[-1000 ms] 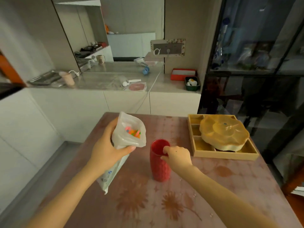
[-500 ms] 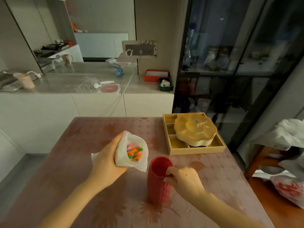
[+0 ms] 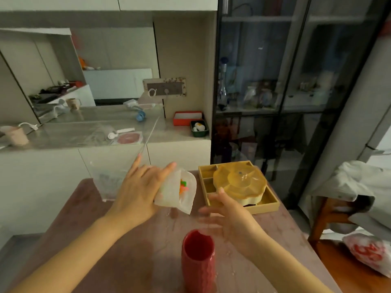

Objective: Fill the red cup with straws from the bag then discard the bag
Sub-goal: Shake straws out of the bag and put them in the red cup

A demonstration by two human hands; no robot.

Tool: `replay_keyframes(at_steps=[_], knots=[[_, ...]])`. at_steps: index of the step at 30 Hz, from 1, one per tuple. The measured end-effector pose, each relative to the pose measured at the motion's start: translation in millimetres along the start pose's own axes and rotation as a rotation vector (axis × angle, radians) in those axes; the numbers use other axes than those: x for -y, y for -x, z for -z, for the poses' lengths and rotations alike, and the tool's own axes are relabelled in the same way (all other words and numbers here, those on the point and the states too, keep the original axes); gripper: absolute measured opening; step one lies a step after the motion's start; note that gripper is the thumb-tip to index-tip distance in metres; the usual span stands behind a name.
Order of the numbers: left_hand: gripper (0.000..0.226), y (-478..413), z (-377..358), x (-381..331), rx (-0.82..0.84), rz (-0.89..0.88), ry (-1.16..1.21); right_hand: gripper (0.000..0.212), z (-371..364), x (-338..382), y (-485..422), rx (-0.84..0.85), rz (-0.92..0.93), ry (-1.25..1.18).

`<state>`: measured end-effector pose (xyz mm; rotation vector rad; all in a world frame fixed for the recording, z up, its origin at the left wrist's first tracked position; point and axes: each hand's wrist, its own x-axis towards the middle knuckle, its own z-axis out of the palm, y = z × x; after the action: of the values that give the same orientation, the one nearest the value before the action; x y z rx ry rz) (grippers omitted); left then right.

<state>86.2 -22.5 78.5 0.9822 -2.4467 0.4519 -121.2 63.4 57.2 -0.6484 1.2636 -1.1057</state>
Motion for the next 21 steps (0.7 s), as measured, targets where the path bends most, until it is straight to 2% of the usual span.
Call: replay_keyframes(at_steps=[3,7,11,16,18,21], knots=[[0.09,-30,18,11,-0.033,-0.218,-0.27,0.054,-11,22,-17,0.196,-0.195,-0.448],[0.095,-59,39,19,0.037,-0.436,-0.575,0.063,-25,31,-33,0.339,-0.285,-0.702],[0.098,-69,46,18,0.127,-0.581,-0.747,0.067,-32,32,-38,0.377,-0.344,-0.764],[0.091,-78,46,13,0.101,-0.731,-0.793,0.064,-39,36,-42,0.371,-0.371,-0.802],[0.088,-81,43,14,0.089,-0.752,-0.779,0.061,-40,37,-45,0.388,-0.372,-0.794],[0.086,-84,40,23,0.102,-0.682,-0.711,0.057,-38,37,-48,0.385,-0.365,-0.798]])
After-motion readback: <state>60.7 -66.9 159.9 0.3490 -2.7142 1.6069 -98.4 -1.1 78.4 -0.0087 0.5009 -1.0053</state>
